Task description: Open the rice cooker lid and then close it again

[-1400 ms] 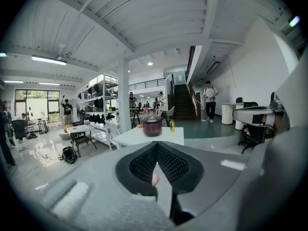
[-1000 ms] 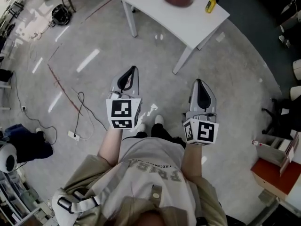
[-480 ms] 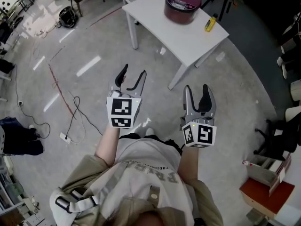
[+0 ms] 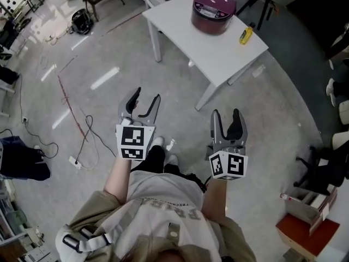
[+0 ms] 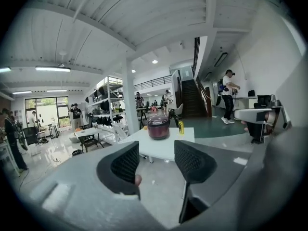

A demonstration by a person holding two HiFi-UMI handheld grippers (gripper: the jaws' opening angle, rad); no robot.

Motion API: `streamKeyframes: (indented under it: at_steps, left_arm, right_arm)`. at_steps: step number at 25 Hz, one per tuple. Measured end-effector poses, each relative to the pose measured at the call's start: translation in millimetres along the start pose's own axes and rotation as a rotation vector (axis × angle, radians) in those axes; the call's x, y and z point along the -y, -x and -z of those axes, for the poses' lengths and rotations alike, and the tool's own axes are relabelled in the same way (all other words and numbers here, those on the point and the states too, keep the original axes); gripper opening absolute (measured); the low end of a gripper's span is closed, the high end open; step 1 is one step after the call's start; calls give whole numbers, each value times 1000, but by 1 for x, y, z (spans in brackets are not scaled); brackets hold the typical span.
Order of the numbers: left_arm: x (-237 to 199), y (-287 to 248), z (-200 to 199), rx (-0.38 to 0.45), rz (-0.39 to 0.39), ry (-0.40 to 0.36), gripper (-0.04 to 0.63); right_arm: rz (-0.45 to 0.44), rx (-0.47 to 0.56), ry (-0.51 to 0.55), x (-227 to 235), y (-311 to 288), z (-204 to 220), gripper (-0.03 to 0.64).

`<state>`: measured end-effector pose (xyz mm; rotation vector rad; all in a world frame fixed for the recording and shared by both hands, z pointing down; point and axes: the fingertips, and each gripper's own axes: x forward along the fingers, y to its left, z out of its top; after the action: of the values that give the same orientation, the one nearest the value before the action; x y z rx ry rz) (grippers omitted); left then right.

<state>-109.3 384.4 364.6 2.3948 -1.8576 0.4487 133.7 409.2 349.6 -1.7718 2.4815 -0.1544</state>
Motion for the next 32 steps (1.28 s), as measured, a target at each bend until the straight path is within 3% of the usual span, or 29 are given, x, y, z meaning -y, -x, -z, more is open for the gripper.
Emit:
streamKeyframes:
  at_steps: [2,14,23,32]
  left_arm:
    - [-2,-9,5,-14,15,-8,219]
    - [-26,-103,-11,-9,126,-45,221]
    - [-69,-172,-45,45,175,-64,221]
    - [-115,-202,-43,42,168,-43,221]
  right_arm:
    - [13,-9,-16,5,-6,8,273]
    - [128,-28,5,19,-72,13,275]
    - [189,-4,31,20,-141,4,276]
    - [249,-14,26,26,-178,10,276]
